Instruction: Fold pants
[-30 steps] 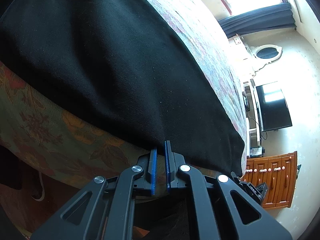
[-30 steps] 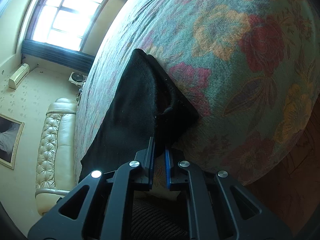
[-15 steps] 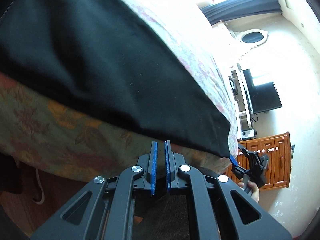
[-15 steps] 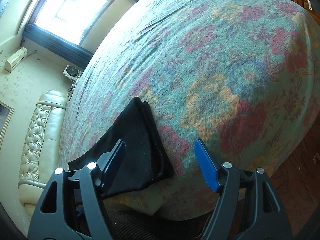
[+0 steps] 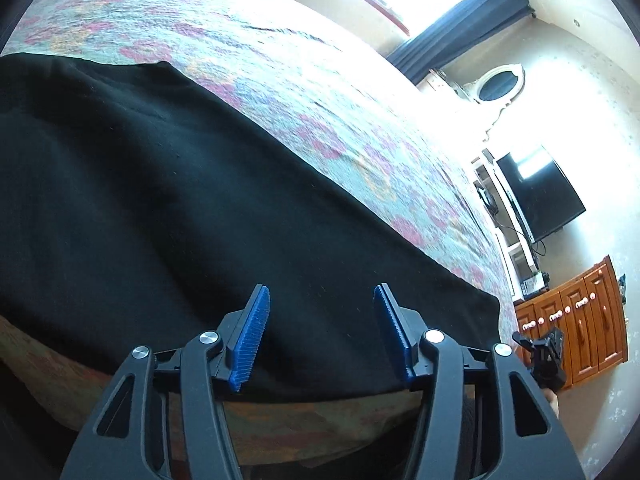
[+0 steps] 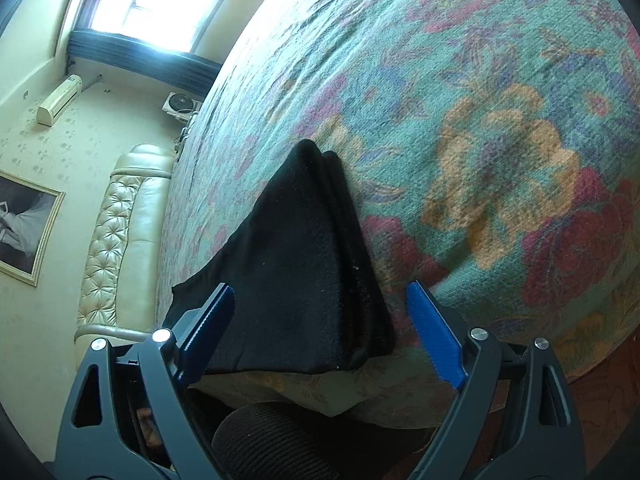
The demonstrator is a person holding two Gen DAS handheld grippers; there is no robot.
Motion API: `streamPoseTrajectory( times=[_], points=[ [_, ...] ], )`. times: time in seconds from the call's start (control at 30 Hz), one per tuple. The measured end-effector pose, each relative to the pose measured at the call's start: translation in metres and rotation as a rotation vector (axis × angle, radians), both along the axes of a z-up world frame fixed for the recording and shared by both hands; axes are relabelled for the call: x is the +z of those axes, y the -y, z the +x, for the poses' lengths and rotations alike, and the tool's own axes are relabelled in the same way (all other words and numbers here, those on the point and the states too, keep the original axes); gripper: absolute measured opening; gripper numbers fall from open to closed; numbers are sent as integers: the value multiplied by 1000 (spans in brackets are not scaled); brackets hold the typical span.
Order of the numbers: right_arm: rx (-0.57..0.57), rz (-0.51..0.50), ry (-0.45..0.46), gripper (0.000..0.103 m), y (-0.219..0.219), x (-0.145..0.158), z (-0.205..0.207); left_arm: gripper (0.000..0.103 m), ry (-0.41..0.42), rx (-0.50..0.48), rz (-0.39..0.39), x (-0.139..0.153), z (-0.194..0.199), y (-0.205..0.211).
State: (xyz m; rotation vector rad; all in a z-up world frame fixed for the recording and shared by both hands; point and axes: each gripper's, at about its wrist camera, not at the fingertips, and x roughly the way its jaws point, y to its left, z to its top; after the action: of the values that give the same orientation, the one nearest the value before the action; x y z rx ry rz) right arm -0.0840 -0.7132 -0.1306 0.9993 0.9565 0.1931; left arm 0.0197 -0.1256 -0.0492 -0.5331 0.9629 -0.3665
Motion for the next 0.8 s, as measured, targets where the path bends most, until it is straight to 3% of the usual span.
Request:
streamPoseTrajectory(
  times=[0.23,0.37,0.4,0.5,0.57,0.63,0.67,0.8],
  points=[
    [44,193,30,87,13,-13,2,55,-28,62,3,-13,16,-23],
    [61,230,50,52,19,-15,-1,55,-28,61,-1,-16,15,-28],
    [69,251,60,51,18,-17,0,55,-27,56,5,-16,16,-29],
    [95,199,20,51,14,-26,4,58,-20,42,21,-17,16,-30],
    [75,242,34,51,17,-28,4,61,-16,36,18,-16,16,-35],
    [68,218,36,40,16,-27,5,62,-9,24,27,-16,15,-36],
    [70,185,24,24,15,-27,5,62,-5,18,35,-16,15,-35],
    [29,59,15,14,16,-19,0,62,3,-9,81,-16,13,-31]
  ],
)
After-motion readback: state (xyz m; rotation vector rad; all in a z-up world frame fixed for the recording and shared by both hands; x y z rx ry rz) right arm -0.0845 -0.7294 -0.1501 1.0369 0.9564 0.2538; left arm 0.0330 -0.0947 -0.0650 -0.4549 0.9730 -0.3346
